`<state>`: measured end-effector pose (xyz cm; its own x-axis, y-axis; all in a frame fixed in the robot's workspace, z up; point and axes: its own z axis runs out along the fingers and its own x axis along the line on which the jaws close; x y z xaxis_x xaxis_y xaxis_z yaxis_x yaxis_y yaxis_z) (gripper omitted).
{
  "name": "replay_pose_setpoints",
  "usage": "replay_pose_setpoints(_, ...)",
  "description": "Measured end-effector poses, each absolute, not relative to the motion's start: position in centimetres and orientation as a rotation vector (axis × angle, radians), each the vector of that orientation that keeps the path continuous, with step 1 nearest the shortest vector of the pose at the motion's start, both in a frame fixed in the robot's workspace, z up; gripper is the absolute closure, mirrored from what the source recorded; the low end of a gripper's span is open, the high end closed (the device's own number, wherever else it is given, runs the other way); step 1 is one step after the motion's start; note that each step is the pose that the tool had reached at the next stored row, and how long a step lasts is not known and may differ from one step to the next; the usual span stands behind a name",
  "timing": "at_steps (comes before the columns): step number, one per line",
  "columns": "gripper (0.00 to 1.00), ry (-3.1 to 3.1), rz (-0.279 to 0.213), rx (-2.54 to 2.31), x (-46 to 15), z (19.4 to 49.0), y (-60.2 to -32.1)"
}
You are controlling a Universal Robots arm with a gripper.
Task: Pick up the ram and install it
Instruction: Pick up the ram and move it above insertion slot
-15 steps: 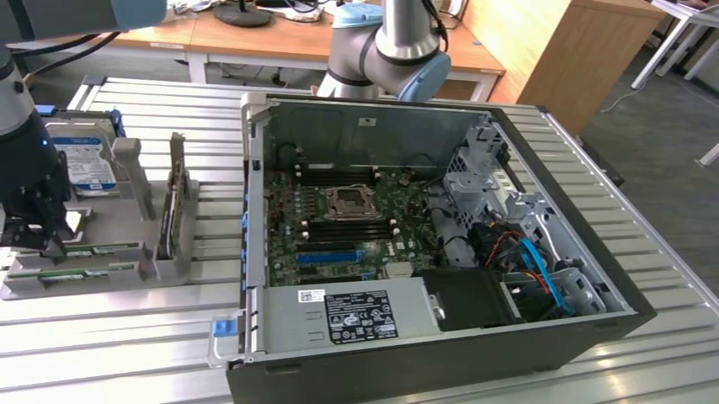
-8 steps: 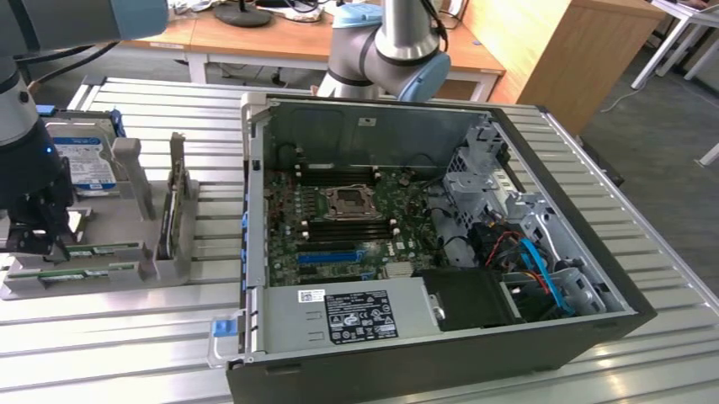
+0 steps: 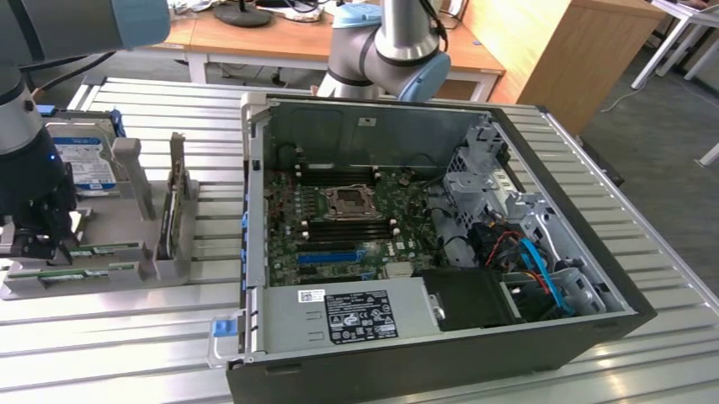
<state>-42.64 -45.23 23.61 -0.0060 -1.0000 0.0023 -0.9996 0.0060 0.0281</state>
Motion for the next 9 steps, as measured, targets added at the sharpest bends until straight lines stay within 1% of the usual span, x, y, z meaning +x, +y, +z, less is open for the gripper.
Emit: replay_pose_setpoints(9,0.7,-2.213,-0.029,2.2,-42.64,22.82,-45.24)
